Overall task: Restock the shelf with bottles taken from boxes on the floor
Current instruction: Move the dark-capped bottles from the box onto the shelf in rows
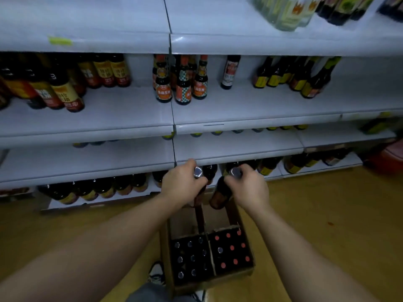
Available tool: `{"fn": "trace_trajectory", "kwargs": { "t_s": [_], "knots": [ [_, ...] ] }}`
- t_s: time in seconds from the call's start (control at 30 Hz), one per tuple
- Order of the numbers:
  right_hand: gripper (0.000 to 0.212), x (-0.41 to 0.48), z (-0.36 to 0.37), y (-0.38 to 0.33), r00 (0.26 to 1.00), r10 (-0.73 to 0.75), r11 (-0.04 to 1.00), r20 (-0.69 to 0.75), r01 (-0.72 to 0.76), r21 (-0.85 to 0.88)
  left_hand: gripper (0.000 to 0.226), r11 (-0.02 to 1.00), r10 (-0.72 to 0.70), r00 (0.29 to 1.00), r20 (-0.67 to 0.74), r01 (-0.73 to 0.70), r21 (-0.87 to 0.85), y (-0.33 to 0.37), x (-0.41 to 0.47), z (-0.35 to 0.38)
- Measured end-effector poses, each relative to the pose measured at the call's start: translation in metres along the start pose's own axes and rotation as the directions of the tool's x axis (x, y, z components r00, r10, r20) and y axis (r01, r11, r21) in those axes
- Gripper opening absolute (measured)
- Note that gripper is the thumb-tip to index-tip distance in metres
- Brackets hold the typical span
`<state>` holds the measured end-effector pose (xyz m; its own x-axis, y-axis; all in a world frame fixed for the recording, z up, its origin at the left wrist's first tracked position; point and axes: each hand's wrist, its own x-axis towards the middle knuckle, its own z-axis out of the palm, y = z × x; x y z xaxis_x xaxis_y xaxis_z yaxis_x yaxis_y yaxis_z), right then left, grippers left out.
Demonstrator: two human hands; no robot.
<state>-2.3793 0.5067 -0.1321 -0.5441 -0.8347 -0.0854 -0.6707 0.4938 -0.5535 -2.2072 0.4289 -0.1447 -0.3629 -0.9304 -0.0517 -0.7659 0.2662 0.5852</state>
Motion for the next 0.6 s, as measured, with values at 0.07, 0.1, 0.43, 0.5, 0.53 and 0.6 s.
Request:
{"fn": "trace_trajectory", "kwargs": {
  "t_s": [0.07,0.1,0.43,0.5,0.53,0.6],
  "knots": [
    [0.031,-0.002,-0.018,-0.013,0.999,0.002,0.998,-0.054,0.002,0.062,0.026,1.000,0.015,0.999,-0.031,-0.015,-0.009,0.016,0.001,-0.018],
    [0.030,-0.002,-0.026,-0.018,0.997,-0.003,0.997,-0.074,0.009,0.082,0.025,1.000,0.024,0.999,-0.040,-0.024,-0.014,0.023,0.001,-0.026],
    [0.033,-0.002,-0.089,-0.063,0.982,-0.090,0.991,-0.169,0.105,0.081,0.027,0.993,0.099,0.988,-0.119,-0.106,-0.052,0.077,0.006,-0.087],
    [0.036,-0.001,-0.100,-0.071,0.977,-0.102,0.990,-0.188,0.118,0.074,0.026,0.993,0.091,0.986,-0.141,-0.101,-0.063,0.084,0.004,-0.096],
    [0.036,-0.001,-0.106,-0.075,0.975,-0.113,0.989,-0.191,0.129,0.077,0.025,0.992,0.092,0.985,-0.146,-0.103,-0.067,0.087,0.004,-0.100],
    [0.034,0.000,-0.116,-0.083,0.971,-0.136,0.984,-0.199,0.156,0.088,0.024,0.992,0.093,0.983,-0.157,-0.105,-0.071,0.092,0.004,-0.108]
  ]
}}
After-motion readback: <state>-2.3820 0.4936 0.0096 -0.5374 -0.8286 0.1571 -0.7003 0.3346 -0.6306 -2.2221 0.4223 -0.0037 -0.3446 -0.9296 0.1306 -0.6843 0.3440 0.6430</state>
